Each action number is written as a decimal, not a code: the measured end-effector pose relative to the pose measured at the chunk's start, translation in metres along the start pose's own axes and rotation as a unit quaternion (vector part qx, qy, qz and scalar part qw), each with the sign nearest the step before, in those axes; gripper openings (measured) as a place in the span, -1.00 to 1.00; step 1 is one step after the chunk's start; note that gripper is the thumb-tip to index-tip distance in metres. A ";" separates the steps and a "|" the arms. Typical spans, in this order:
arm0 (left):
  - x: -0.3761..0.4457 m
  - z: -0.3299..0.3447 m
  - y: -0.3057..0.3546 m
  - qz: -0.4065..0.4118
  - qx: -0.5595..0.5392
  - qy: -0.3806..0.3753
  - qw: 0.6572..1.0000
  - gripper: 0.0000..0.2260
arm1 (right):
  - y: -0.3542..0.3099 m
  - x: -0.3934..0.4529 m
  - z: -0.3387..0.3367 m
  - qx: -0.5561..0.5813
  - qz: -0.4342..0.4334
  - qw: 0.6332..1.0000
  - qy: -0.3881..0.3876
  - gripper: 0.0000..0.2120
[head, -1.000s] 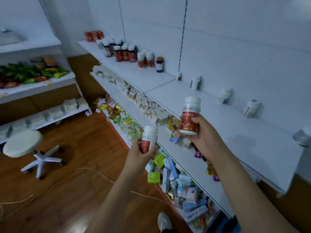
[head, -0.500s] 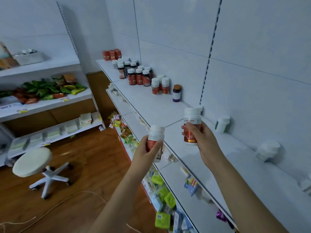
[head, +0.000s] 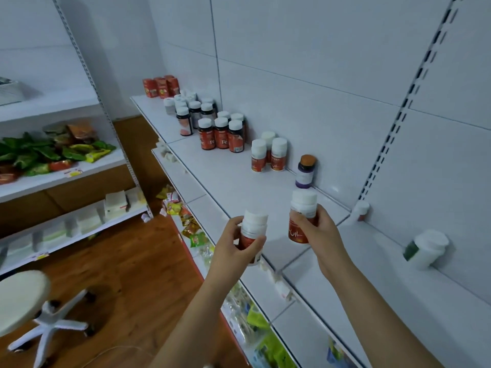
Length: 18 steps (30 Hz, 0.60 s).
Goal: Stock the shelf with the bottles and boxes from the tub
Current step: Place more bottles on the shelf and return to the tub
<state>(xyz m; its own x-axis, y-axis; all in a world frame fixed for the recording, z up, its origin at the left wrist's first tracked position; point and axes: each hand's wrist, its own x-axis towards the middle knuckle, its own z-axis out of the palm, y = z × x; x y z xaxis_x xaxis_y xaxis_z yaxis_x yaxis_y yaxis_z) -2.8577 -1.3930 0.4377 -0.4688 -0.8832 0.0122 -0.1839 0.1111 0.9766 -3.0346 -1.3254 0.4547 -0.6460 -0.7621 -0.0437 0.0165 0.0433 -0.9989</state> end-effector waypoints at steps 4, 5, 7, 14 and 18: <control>0.065 -0.039 -0.004 0.013 0.007 -0.029 0.999 -0.64 | -0.007 0.049 0.047 -0.034 -0.005 0.998 0.057 -0.70; 0.080 -0.048 -0.003 0.015 0.011 -0.040 0.999 -0.64 | -0.010 0.061 0.058 -0.042 -0.008 0.997 0.071 -0.65; 0.110 -0.066 -0.004 0.021 0.026 -0.061 0.998 -0.62 | -0.015 0.084 0.078 -0.065 -0.017 0.993 0.102 -0.56; 0.193 -0.096 -0.027 0.043 0.013 -0.101 0.994 -0.56 | -0.019 0.136 0.121 -0.124 -0.042 0.977 0.167 -0.60; 0.226 -0.096 -0.037 0.060 -0.002 -0.126 0.990 -0.53 | -0.019 0.165 0.130 -0.153 -0.057 0.971 0.176 -0.62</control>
<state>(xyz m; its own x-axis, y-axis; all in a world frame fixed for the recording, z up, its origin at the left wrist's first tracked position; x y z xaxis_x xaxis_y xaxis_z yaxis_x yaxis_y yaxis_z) -2.8735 -1.6405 0.4251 -0.6875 -0.7222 0.0759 -0.1098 0.2067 0.9722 -3.0423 -1.5361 0.4643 -0.8526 -0.5067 0.1279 -0.2625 0.2036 -0.9432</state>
